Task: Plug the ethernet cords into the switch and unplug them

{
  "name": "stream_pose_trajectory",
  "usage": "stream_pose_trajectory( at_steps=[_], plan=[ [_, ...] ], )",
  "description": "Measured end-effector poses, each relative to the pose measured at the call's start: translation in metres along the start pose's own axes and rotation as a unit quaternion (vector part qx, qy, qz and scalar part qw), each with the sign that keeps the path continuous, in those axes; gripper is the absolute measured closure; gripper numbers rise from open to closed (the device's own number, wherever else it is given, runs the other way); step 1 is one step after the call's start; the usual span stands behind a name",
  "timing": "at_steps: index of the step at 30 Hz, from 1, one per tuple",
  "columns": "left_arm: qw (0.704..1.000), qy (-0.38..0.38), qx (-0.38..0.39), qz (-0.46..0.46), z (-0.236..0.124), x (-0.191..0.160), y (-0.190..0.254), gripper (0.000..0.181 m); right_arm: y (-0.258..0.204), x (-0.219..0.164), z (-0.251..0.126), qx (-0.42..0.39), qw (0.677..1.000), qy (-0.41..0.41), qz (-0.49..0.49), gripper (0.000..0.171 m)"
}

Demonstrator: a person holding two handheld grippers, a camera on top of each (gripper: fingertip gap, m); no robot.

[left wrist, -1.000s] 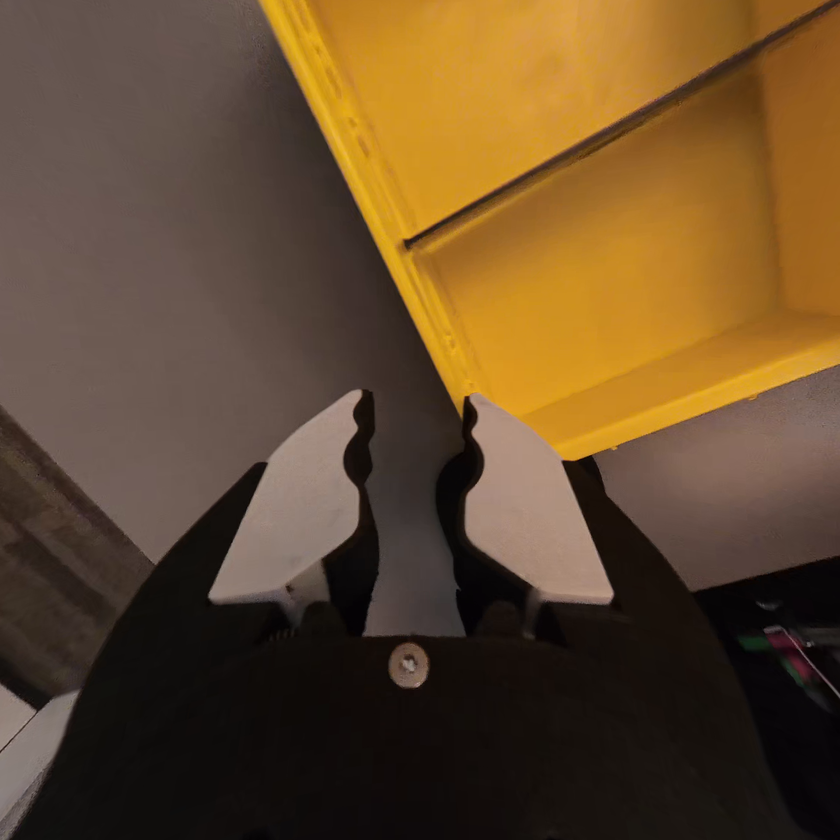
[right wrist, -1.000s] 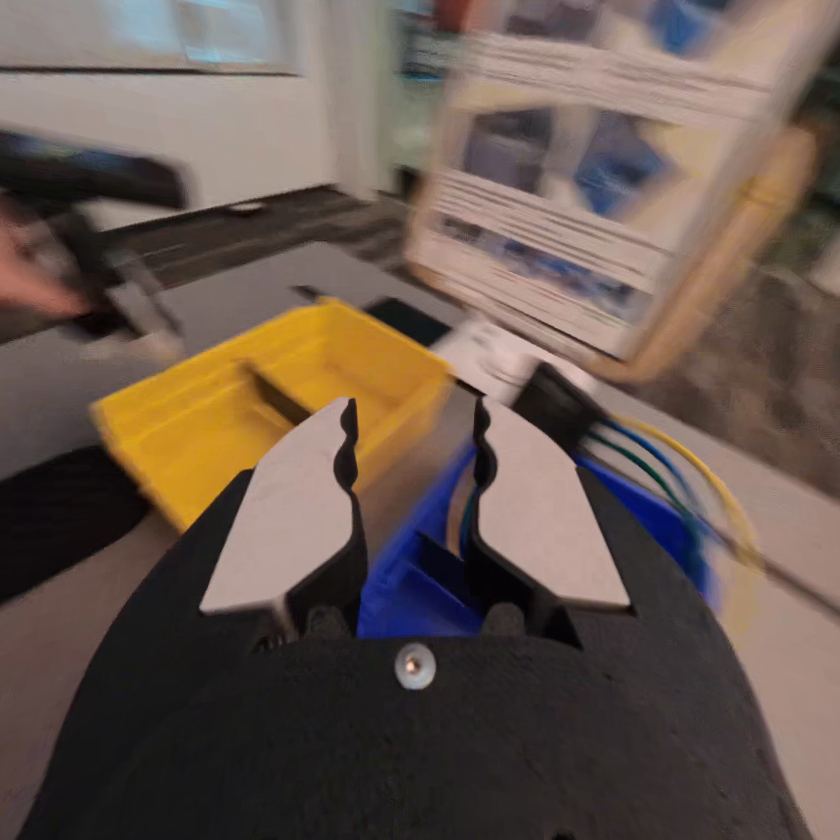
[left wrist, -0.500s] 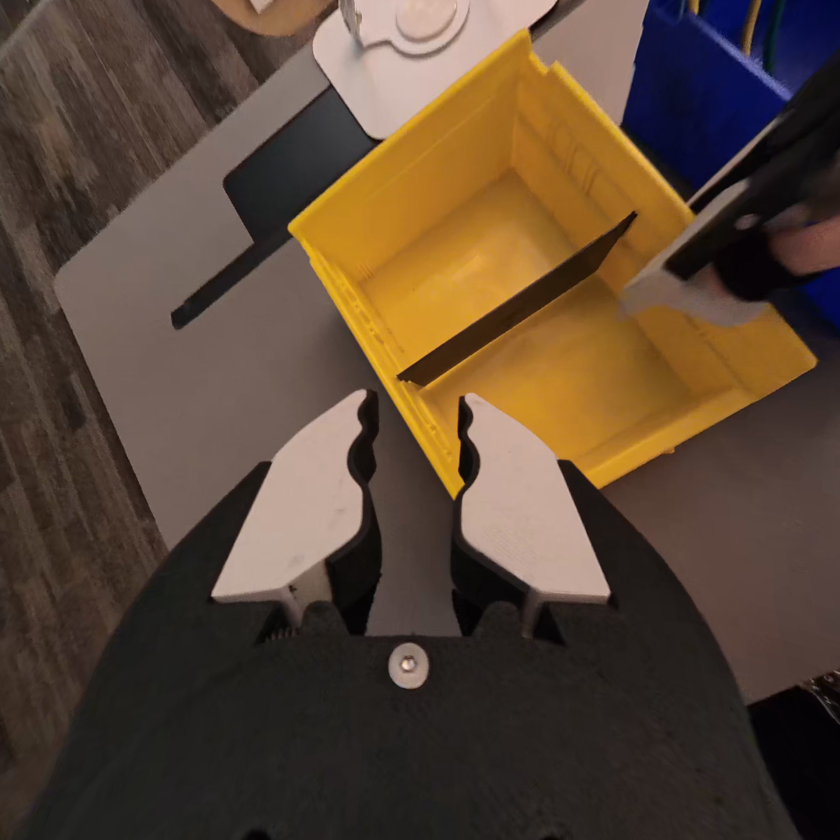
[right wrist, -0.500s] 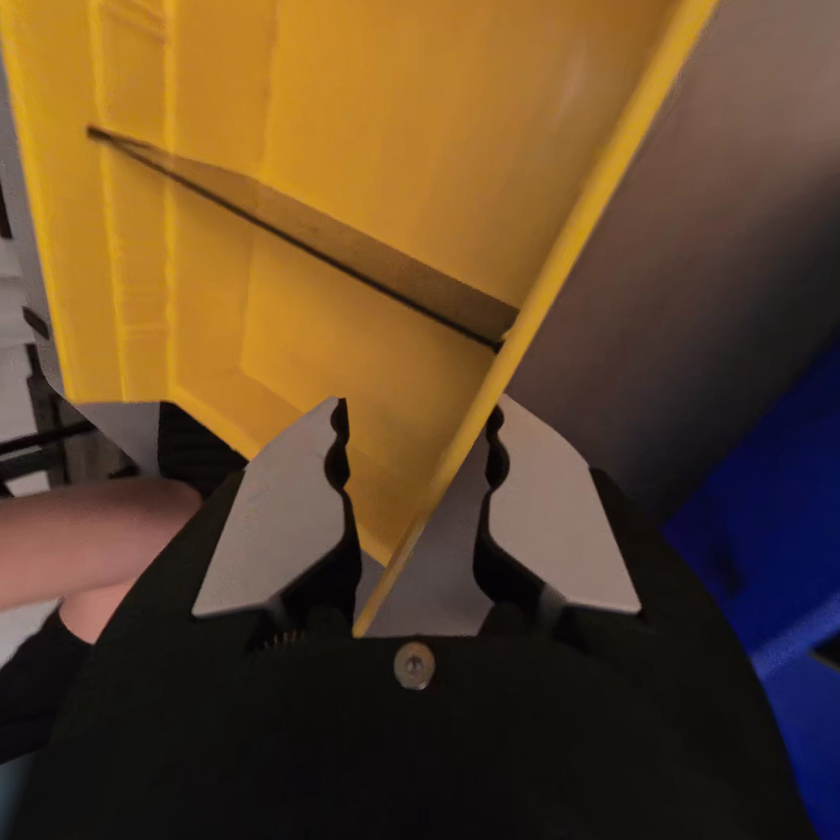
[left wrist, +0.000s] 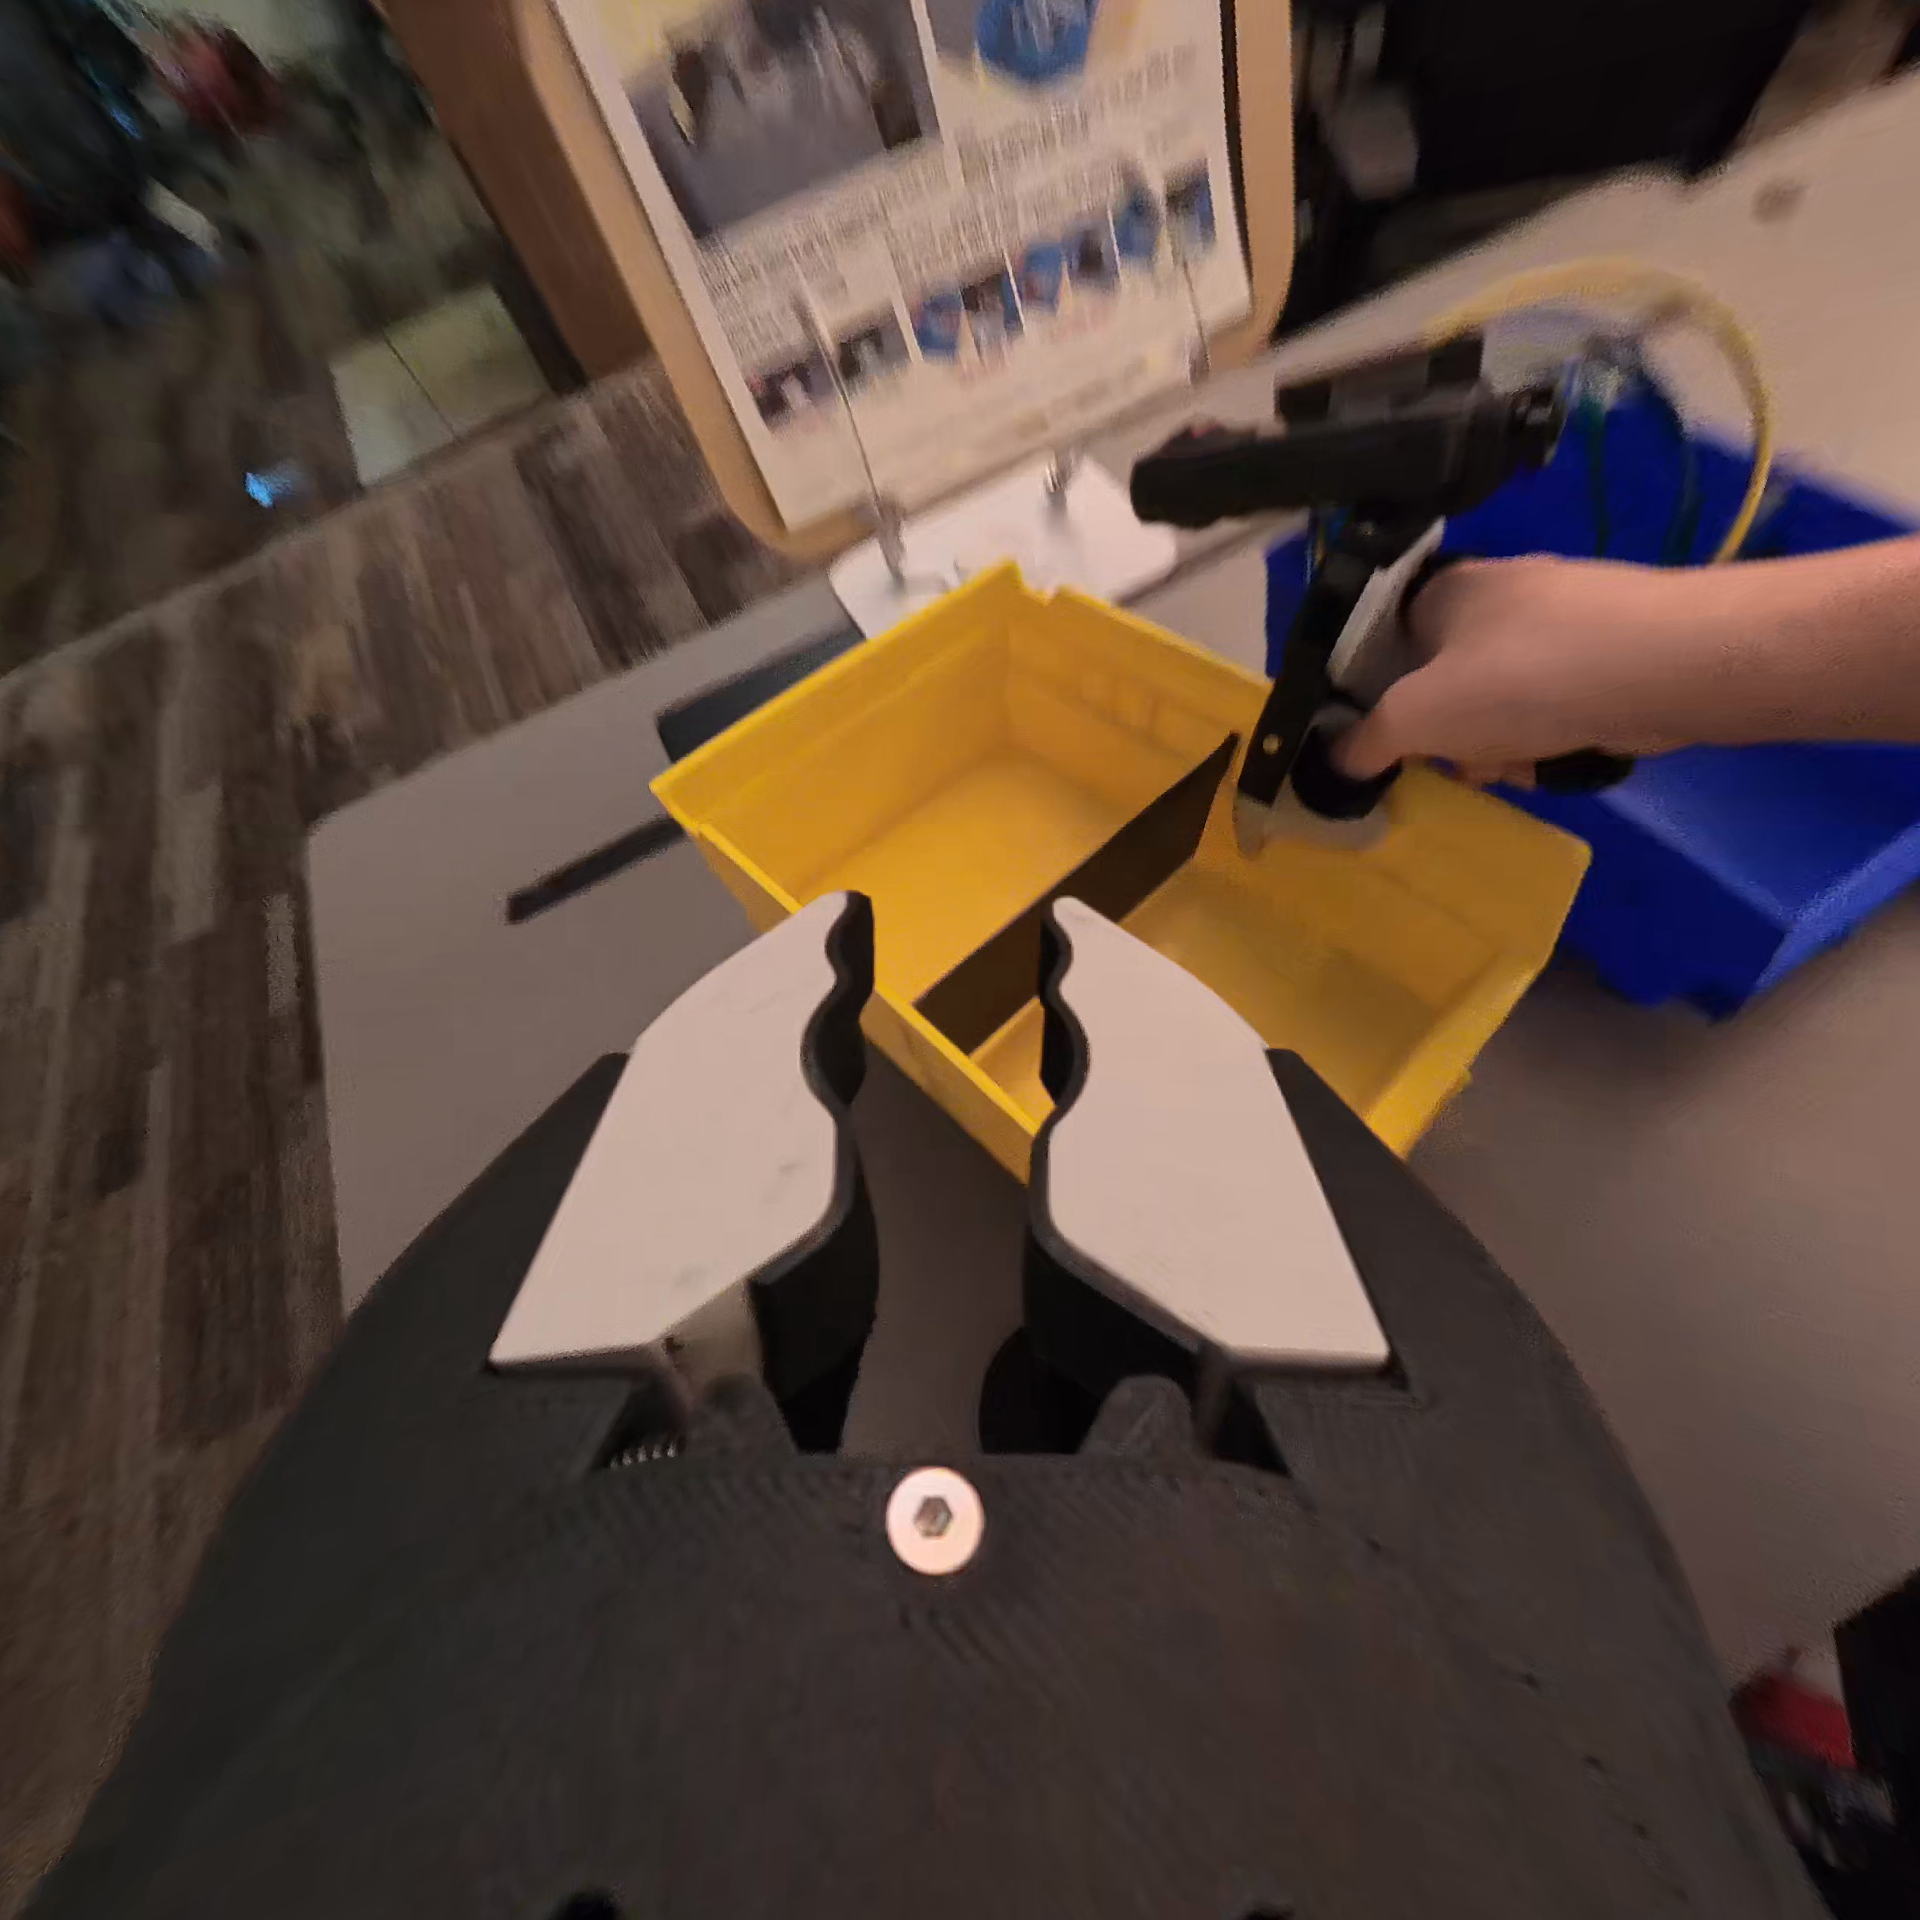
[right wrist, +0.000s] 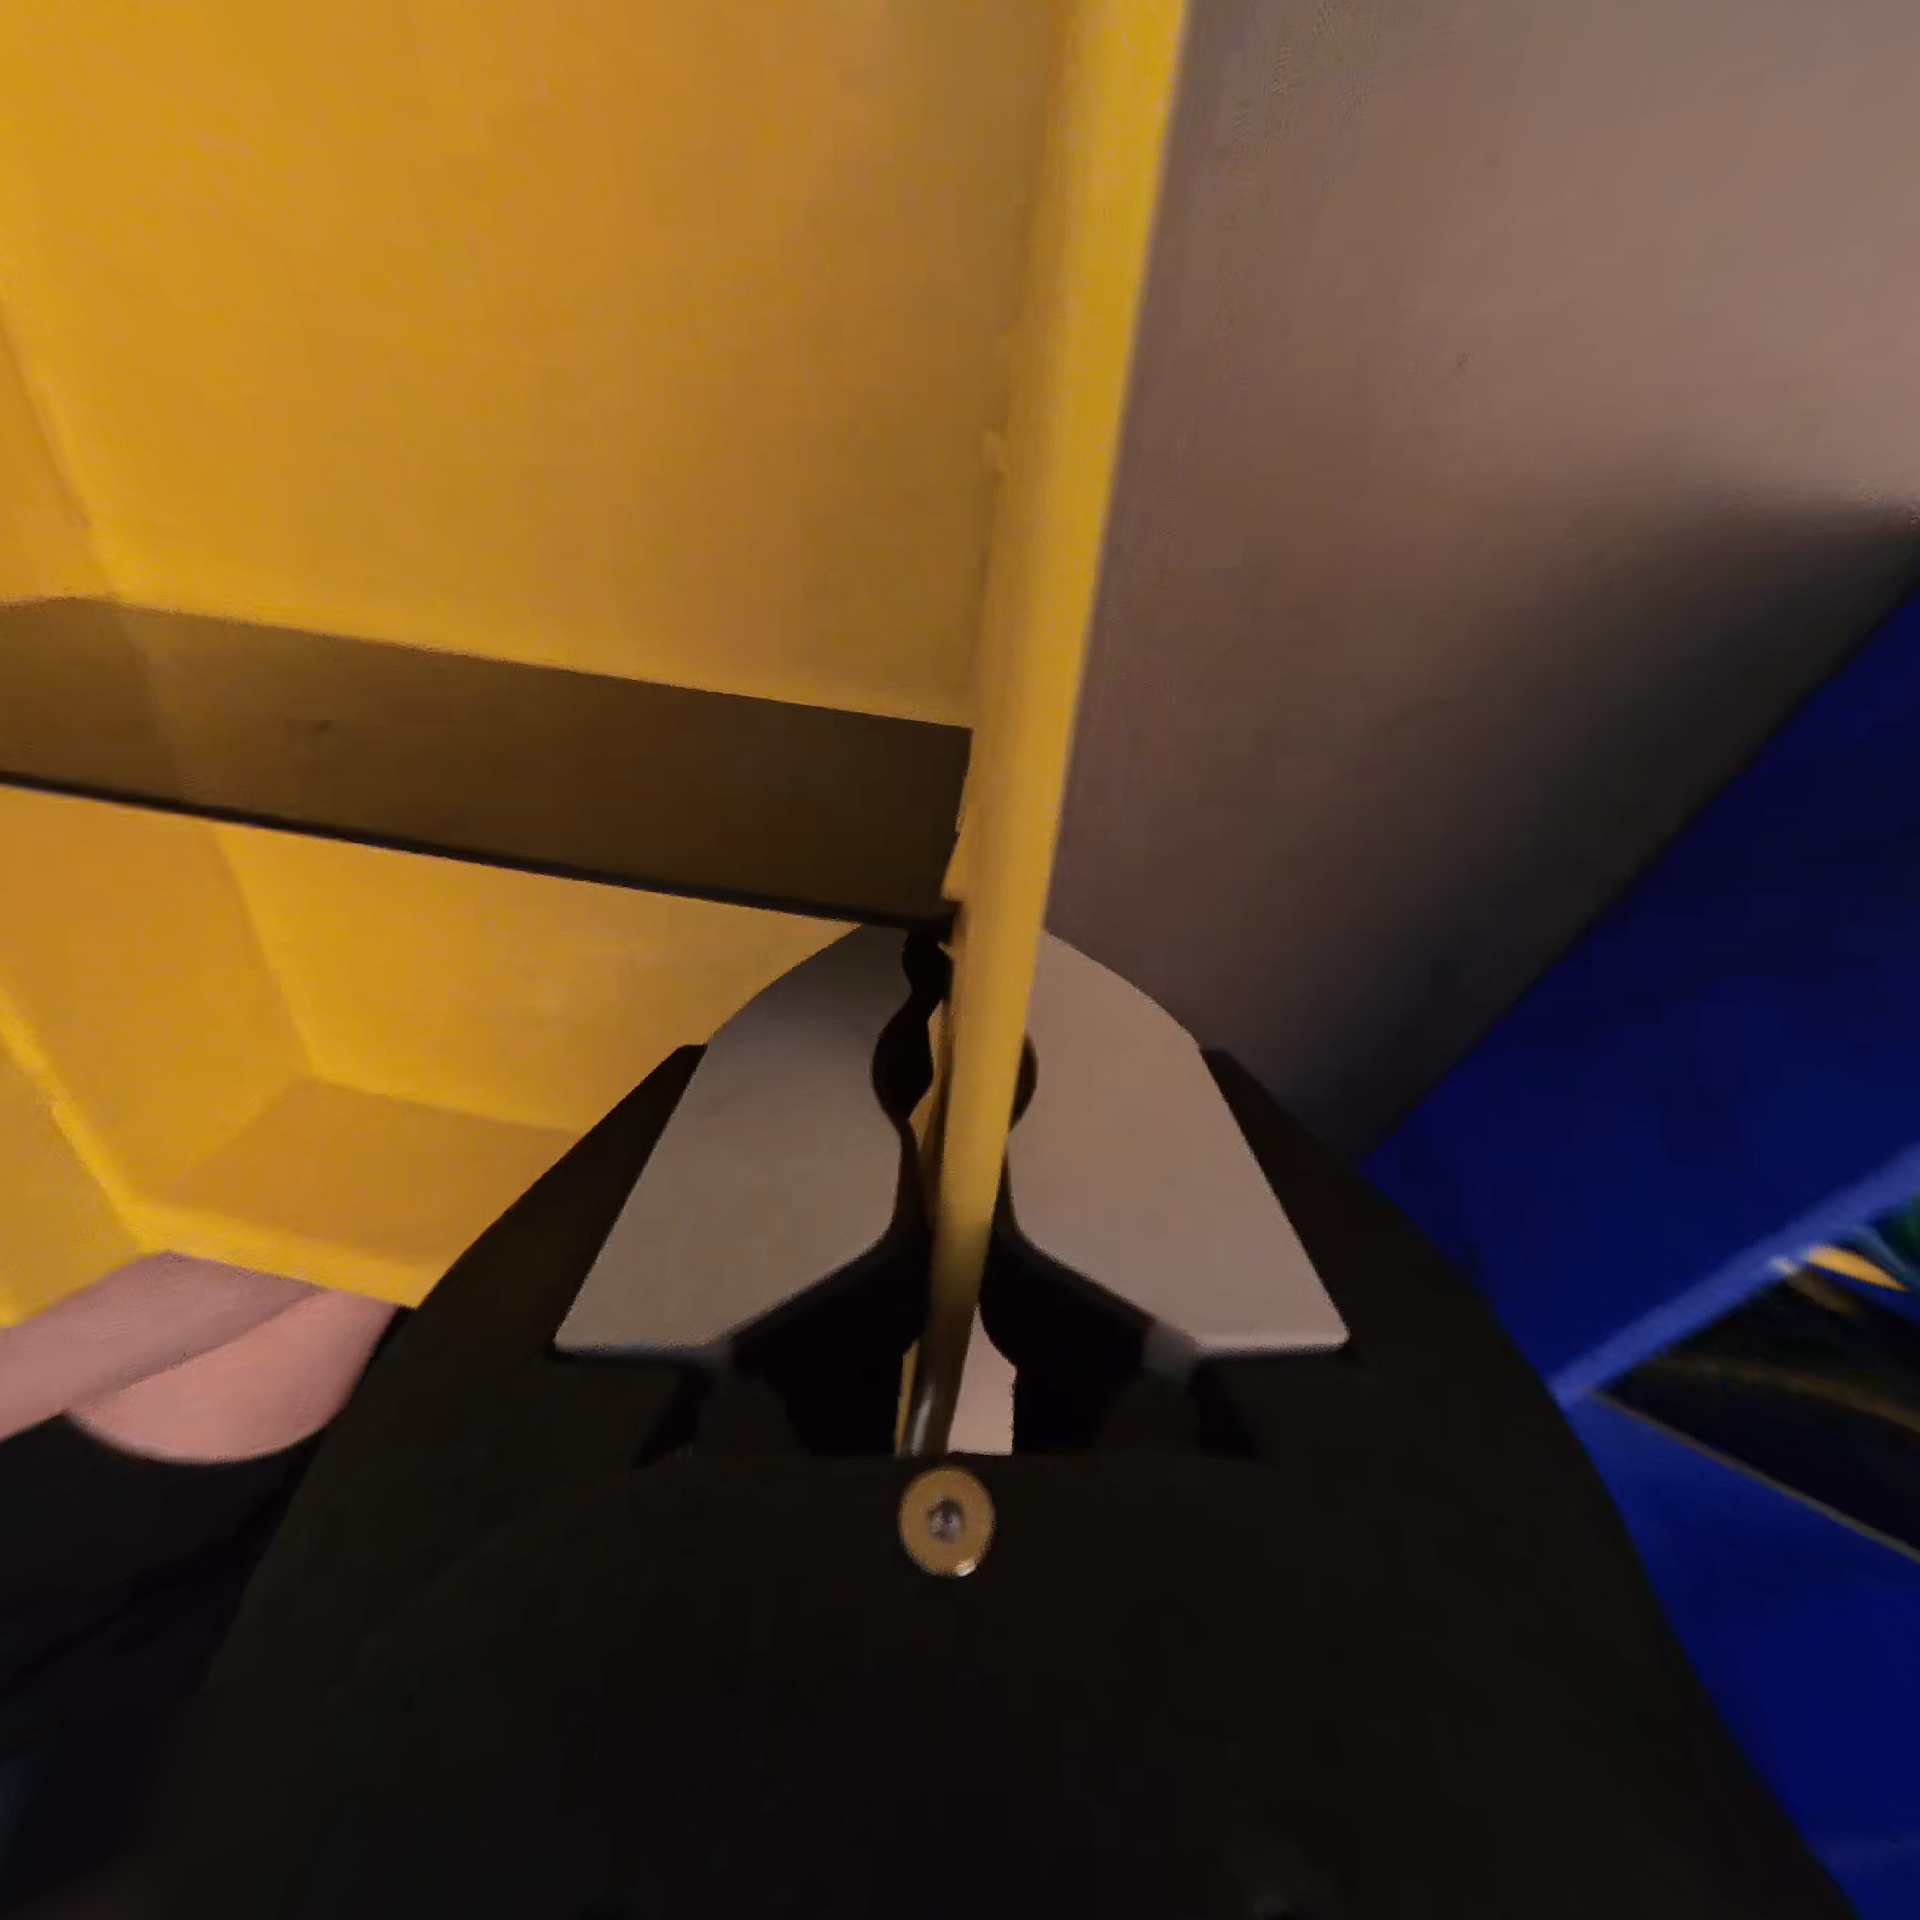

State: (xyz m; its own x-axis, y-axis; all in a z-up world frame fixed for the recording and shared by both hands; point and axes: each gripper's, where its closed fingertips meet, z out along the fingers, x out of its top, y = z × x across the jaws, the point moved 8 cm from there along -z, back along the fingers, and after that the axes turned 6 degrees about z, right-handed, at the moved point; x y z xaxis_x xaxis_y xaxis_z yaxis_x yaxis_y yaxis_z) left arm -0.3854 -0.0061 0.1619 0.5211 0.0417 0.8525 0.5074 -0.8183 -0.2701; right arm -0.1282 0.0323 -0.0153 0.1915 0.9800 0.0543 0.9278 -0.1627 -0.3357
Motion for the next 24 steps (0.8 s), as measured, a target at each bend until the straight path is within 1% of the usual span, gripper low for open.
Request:
stream_pose_trajectory(
  at_steps=[1,2,4,5,7,8,10,11,12,13,14,15,16,18,20,21,23,24],
  plan=[
    [0.999,0.043,0.02,-0.015,-0.014,0.004,0.0,0.148,-0.006,0.003,-0.015,0.007,1.0,0.007,-0.013,0.165],
    [0.994,0.097,0.041,-0.035,-0.028,0.009,0.0,0.146,-0.011,0.005,-0.033,0.007,1.0,0.015,-0.025,0.165],
    [0.971,0.215,0.058,-0.085,-0.056,0.018,0.002,0.149,-0.016,0.006,-0.077,0.014,0.999,0.014,-0.039,0.165],
    [0.964,0.244,0.05,-0.095,-0.065,0.02,0.006,0.144,-0.014,0.004,-0.103,0.022,0.999,0.017,-0.04,0.165],
    [0.96,0.264,0.035,-0.087,-0.074,0.022,0.015,0.123,0.001,-0.004,-0.159,0.033,0.999,0.023,-0.037,0.166],
    [0.96,0.268,0.022,-0.075,-0.073,0.023,0.02,0.119,0.015,-0.01,-0.189,0.032,0.998,0.031,-0.033,0.166],
    [0.964,0.26,-0.023,-0.056,-0.062,0.029,0.031,0.121,0.055,-0.03,-0.249,0.012,0.998,0.057,-0.014,0.166],
    [0.967,0.242,-0.055,-0.05,-0.05,0.031,0.038,0.122,0.08,-0.044,-0.275,-0.004,0.998,0.064,0.005,0.166],
    [0.972,0.211,-0.094,-0.042,-0.034,0.033,0.048,0.13,0.107,-0.06,-0.298,-0.017,0.997,0.069,0.029,0.166],
    [0.976,0.166,-0.136,-0.03,-0.014,0.034,0.061,0.131,0.137,-0.078,-0.316,-0.037,0.995,0.076,0.056,0.166],
    [0.978,0.114,-0.173,-0.017,0.01,0.034,0.076,0.125,0.166,-0.097,-0.33,-0.061,0.991,0.092,0.081,0.166],
    [0.978,0.063,-0.201,-0.005,0.036,0.034,0.092,0.113,0.196,-0.116,-0.34,-0.088,0.984,0.107,0.109,0.166],
    [0.974,0.022,-0.225,0.005,0.063,0.035,0.109,0.106,0.225,-0.136,-0.345,-0.112,0.976,0.117,0.143,0.166],
    [0.961,-0.025,-0.277,0.0,0.117,0.036,0.142,0.103,0.276,-0.174,-0.344,-0.15,0.96,0.126,0.2,0.166],
    [0.948,-0.069,-0.309,-0.044,0.167,0.029,0.166,0.099,0.319,-0.208,-0.331,-0.167,0.945,0.131,0.25,0.166],
    [0.938,-0.093,-0.327,-0.067,0.187,0.023,0.175,0.099,0.339,-0.223,-0.321,-0.169,0.937,0.135,0.274,0.166],
    [0.92,-0.137,-0.356,-0.088,0.214,0.008,0.191,0.1,0.374,-0.251,-0.297,-0.167,0.926,0.137,0.309,0.166],
    [0.92,-0.152,-0.35,-0.09,0.223,0.002,0.195,0.1,0.39,-0.263,-0.284,-0.161,0.923,0.137,0.322,0.166]
  ],
)
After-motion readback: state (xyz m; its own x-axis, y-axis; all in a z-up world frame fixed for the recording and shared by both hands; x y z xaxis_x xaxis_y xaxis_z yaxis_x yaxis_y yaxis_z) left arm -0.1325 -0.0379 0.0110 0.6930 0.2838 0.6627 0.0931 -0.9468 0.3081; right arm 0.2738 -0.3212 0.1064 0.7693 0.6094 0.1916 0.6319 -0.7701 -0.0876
